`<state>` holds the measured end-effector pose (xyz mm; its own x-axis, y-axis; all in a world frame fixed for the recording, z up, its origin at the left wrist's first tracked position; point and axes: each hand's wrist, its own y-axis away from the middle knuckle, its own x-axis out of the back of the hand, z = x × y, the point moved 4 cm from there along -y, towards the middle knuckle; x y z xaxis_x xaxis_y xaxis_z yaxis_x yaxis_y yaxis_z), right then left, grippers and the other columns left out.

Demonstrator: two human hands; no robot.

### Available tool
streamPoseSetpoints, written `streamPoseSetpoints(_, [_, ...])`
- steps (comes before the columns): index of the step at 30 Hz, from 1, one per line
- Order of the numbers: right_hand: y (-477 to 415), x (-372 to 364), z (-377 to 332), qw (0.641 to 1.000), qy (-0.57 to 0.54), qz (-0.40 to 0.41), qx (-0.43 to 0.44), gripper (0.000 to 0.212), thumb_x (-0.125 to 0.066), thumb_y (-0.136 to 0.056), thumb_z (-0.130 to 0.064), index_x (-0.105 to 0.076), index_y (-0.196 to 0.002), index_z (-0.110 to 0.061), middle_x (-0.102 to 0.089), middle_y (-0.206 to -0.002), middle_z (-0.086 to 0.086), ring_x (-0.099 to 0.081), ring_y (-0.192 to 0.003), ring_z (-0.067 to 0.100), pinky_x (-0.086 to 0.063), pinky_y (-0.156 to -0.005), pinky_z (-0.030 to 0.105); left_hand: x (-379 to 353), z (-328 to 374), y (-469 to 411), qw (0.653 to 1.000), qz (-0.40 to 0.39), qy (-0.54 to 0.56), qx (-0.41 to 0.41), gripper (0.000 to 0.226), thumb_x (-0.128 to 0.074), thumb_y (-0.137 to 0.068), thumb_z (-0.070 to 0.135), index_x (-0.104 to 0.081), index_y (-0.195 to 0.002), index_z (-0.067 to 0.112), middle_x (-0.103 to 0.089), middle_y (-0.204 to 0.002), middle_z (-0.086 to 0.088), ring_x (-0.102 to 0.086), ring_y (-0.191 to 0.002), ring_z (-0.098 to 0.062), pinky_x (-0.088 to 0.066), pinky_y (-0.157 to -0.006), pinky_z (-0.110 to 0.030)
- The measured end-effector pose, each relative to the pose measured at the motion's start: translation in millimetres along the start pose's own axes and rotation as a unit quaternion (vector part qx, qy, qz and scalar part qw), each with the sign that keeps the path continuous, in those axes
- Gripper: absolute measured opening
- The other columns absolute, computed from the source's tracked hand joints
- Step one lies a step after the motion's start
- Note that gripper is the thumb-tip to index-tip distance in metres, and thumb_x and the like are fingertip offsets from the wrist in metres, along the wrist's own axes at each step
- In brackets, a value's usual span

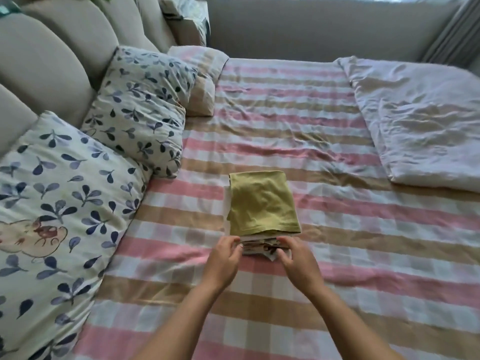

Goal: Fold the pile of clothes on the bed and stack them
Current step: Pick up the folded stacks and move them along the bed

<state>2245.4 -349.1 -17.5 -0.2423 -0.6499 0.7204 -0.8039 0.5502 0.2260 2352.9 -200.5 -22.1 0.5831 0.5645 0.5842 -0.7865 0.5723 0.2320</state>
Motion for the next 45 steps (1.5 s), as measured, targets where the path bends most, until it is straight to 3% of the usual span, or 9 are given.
streamPoseSetpoints(4, [-73.9, -9.2, 34.7, 0.999, 0.027, 0.024, -0.022, 0.039, -0.051, -0.09, -0.018, -0.051, -0.128, -0.011, -0.051, -0.131, 0.006, -0.044, -0.121, 0.019, -0.033, -0.1, 0.027, -33.9, -18.3, -74.4, 0.999, 0.028, -0.038, -0.003, 0.038, -0.047, -0.095, 0.021, -0.047, -0.13, 0.007, -0.043, -0.137, -0.009, -0.034, -0.129, -0.022, -0.022, -0.104, -0.024])
streamPoseSetpoints(10, [-167.7, -27.6, 83.5, 0.995, -0.002, 0.062, -0.083, 0.052, -0.046, -0.093, -0.03, -0.033, -0.14, -0.012, -0.041, -0.14, 0.01, -0.037, -0.127, 0.026, -0.033, -0.105, 0.04, -60.0, -57.4, -161.3, 0.992, 0.099, -0.064, 0.055, 0.075, -0.042, -0.092, 0.047, -0.005, -0.148, 0.014, -0.002, -0.156, -0.01, -0.002, -0.143, -0.022, -0.005, -0.115, -0.035])
streamPoseSetpoints(14, [-192.8, -48.8, 106.1, 0.988, -0.086, 0.028, -0.127, 0.05, -0.041, -0.095, -0.041, -0.033, -0.139, -0.018, -0.048, -0.136, 0.009, -0.046, -0.123, 0.029, -0.038, -0.096, 0.036, -71.5, -84.3, -189.0, 0.991, 0.08, 0.036, 0.1, 0.074, -0.046, -0.09, 0.049, -0.015, -0.146, 0.011, -0.024, -0.148, -0.019, -0.023, -0.137, -0.031, -0.022, -0.113, -0.042])
streamPoseSetpoints(18, [-195.1, -68.6, 125.2, 0.971, -0.167, 0.01, -0.169, 0.049, -0.047, -0.091, -0.047, -0.044, -0.129, -0.015, -0.057, -0.127, 0.007, -0.052, -0.117, 0.028, -0.039, -0.087, 0.031, -82.7, -107.4, -193.7, 0.961, 0.071, 0.189, 0.188, 0.045, -0.052, -0.087, 0.047, -0.039, -0.108, 0.009, -0.053, -0.112, -0.009, -0.052, -0.105, -0.028, -0.039, -0.084, -0.032])
streamPoseSetpoints(28, [-192.8, -73.4, 129.6, 0.935, -0.291, -0.029, -0.199, 0.049, -0.057, -0.084, -0.049, -0.063, -0.113, -0.01, -0.066, -0.112, 0.011, -0.06, -0.106, 0.025, -0.044, -0.099, 0.041, -91.8, -110.9, -194.0, 0.916, -0.037, 0.325, 0.234, 0.072, -0.057, -0.075, 0.058, -0.05, -0.126, 0.007, -0.062, -0.119, -0.011, -0.061, -0.105, -0.025, -0.045, -0.098, -0.038])
streamPoseSetpoints(31, [-184.0, -71.9, 129.0, 0.925, -0.312, -0.044, -0.215, 0.046, -0.061, -0.081, -0.05, -0.063, -0.108, -0.013, -0.067, -0.108, 0.007, -0.062, -0.102, 0.024, -0.046, -0.098, 0.039, -90.6, -104.9, -185.6, 0.907, -0.066, 0.346, 0.23, 0.068, -0.059, -0.073, 0.055, -0.053, -0.124, 0.01, -0.065, -0.114, -0.007, -0.063, -0.101, -0.021, -0.048, -0.089, -0.031])
streamPoseSetpoints(36, [-137.8, -68.7, 129.9, 0.92, -0.317, -0.062, -0.221, 0.034, -0.063, -0.079, -0.049, -0.067, -0.095, -0.019, -0.071, -0.098, 0.002, -0.065, -0.094, 0.019, -0.05, -0.091, 0.038, -95.4, -104.9, -138.1, 0.906, -0.05, 0.346, 0.238, 0.048, -0.058, -0.081, 0.044, -0.054, -0.121, 0.018, -0.066, -0.11, -0.002, -0.062, -0.101, -0.019, -0.046, -0.096, -0.035])
streamPoseSetpoints(40, [-73.3, -70.0, 134.0, 0.919, -0.312, -0.058, -0.232, 0.027, -0.062, -0.078, -0.048, -0.063, -0.093, -0.026, -0.068, -0.098, -0.003, -0.063, -0.093, 0.013, -0.05, -0.085, 0.032, -100.0, -105.3, -75.8, 0.917, -0.035, 0.332, 0.219, 0.031, -0.05, -0.092, 0.026, -0.051, -0.121, 0.015, -0.063, -0.109, 0.001, -0.059, -0.099, -0.011, -0.046, -0.084, -0.019])
streamPoseSetpoints(45, [23.0, -77.3, 144.2, 0.926, -0.266, -0.051, -0.264, 0.028, -0.061, -0.086, -0.038, -0.064, -0.101, -0.015, -0.069, -0.101, 0.004, -0.063, -0.094, 0.018, -0.049, -0.086, 0.035, -116.6, -125.6, 17.0, 0.927, -0.031, 0.281, 0.248, 0.026, -0.054, -0.092, 0.02, -0.051, -0.116, 0.01, -0.06, -0.114, -0.009, -0.056, -0.106, -0.021, -0.041, -0.093, -0.031])
